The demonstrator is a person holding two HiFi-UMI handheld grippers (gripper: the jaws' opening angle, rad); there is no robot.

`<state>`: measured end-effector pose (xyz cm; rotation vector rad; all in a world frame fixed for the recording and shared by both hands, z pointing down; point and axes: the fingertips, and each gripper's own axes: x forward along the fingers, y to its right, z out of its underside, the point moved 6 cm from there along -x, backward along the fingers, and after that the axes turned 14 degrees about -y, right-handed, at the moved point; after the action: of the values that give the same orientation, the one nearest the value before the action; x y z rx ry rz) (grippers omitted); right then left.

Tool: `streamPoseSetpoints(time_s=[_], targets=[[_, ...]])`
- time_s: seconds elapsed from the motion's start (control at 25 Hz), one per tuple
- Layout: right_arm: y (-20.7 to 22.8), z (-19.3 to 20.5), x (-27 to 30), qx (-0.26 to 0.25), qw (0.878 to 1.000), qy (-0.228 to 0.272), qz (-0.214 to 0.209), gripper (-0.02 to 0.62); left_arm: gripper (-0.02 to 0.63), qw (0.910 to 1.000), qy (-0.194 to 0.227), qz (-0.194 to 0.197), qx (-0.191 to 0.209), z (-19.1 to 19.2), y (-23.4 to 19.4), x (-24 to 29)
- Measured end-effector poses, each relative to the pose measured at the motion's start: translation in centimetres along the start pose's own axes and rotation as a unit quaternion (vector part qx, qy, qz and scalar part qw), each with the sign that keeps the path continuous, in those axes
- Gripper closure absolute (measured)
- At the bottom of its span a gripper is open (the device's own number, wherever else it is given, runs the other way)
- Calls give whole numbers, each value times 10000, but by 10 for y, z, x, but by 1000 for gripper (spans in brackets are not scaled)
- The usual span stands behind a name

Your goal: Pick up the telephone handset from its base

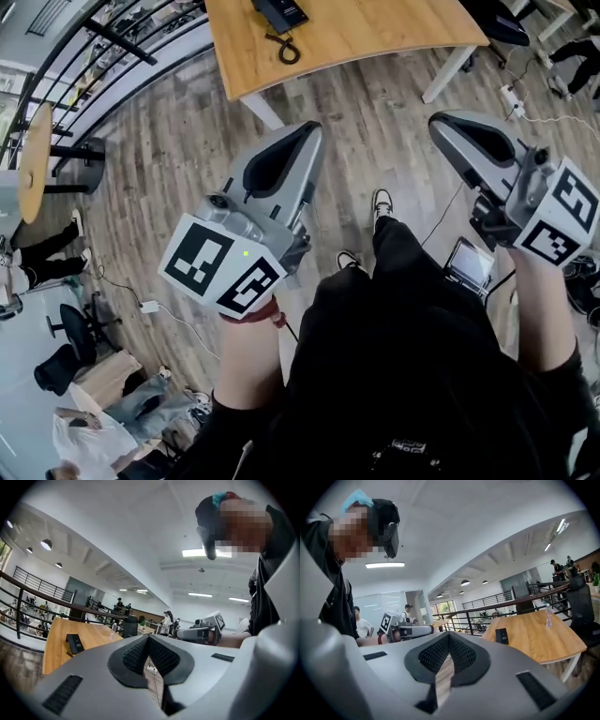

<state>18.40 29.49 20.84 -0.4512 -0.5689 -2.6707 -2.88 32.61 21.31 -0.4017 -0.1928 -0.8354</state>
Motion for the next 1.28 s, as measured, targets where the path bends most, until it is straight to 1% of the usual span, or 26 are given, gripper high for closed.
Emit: streamPoseSetpoints(time_s=[0.08, 0.16, 0.24, 0.36, 0.52, 0.68, 0.88, 1.0, 1.12, 1.2, 1.28], targets=[[20, -6, -2, 42, 9999, 106, -78, 580, 601, 9997, -191, -5, 169, -6, -4, 27], [42, -8, -5, 137, 9997, 137, -130, 580, 601, 9996, -232, 75, 145, -12, -8, 51], [67, -15, -7, 188, 9996, 129, -140, 580, 601, 9998, -145, 151, 25, -25, -14, 71], [104, -29, -5, 284, 9994, 102, -168, 580, 601, 9999, -78, 95, -44, -46, -24, 100], [146, -40, 5, 157, 9994, -42, -315, 580, 601, 9996, 174, 65, -231, -64, -28, 134], [169, -47, 9, 251, 9971, -18, -714, 580, 601, 9994, 69, -126, -312, -75, -30, 149], [194, -66, 13, 216, 9945, 159, -1008, 580, 601, 9990, -33, -302, -339, -82, -33, 161], [206, -70, 6, 198, 9945, 249, -998, 580, 601, 9987, -74, -345, -378, -83, -34, 162], [212, -74, -6, 242, 9942, 443, -951, 580, 601, 9988, -68, -399, -271, -90, -39, 160], [216, -75, -14, 209, 9947, 559, -842, 580, 601, 9993, 10, -333, -177, -100, -43, 164], [220, -71, -24, 200, 9953, 650, -689, 580, 601, 9998, 100, -158, -50, -111, -41, 174]])
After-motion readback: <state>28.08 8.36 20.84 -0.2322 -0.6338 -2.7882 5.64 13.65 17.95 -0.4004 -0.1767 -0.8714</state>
